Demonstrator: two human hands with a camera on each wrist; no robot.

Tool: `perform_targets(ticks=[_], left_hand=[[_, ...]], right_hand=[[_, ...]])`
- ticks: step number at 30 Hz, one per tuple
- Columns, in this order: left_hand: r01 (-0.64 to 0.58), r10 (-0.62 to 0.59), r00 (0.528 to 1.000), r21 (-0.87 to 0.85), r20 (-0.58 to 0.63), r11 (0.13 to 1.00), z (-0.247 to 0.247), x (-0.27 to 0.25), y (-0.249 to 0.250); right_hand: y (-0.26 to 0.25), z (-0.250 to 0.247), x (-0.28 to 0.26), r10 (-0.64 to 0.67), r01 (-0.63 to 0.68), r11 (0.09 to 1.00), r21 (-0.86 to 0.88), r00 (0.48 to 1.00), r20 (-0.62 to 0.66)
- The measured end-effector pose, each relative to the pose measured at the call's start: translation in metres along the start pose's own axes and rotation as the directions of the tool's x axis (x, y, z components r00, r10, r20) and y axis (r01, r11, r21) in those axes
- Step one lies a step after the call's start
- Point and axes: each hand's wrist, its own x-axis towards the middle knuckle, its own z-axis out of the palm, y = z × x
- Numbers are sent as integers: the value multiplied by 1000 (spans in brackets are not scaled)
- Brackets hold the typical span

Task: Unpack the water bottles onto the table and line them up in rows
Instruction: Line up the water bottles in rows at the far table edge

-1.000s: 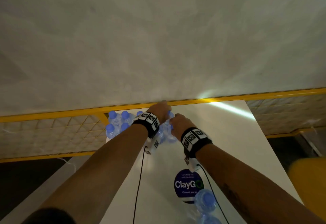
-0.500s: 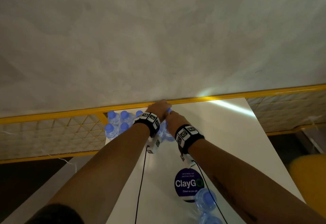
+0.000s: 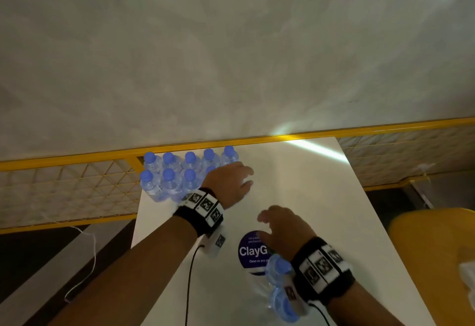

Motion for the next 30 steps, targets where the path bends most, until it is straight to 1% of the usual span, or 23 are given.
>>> perform_targets(ticks=[3,5,6,7,9,11,14,16,19,22,26,28,30], left_hand=[[-35,35,988,-1,153,999,26,-41,43],[-76,75,967,-9,244,997,46,-63,66],[-96,96,958,-13,271,995,55,-72,75],[-108,109,950,-20,291,994,65,-80,81],[-120,128,937,-43,326,992,84,-91,89],[-134,145,920,-55,363,989,98,-95,95],[-140,132,912,-9,388,990,108,-92,103],[-129,120,916,-2,384,992,105,-88,105],[-111,120,924,-46,364,993,93,-78,101],[-125,134,942,-48,309,991,72,-55,89],[-141,139,975,0,174,990,37,-6,69],[-118,114,986,24,123,993,21,23,56],[-82,76,992,55,96,995,7,54,44]], right_hand=[[10,11,-69,20,-18,999,-30,998,60],[16,19,-103,23,-20,999,-37,995,97],[19,24,-115,27,-21,998,-52,992,122],[22,29,-124,36,-26,997,-70,989,142],[26,41,-133,51,-37,995,-93,988,143],[28,53,-136,48,-34,993,-110,991,123],[27,68,-134,20,-9,988,-155,997,72],[27,72,-132,11,-1,984,-177,998,59],[28,72,-131,6,7,984,-176,998,70],[29,73,-131,-6,18,987,-159,997,78],[28,71,-129,11,-2,993,-116,997,77],[28,67,-126,9,-2,995,-100,997,74],[27,63,-124,12,-5,996,-86,997,81]])
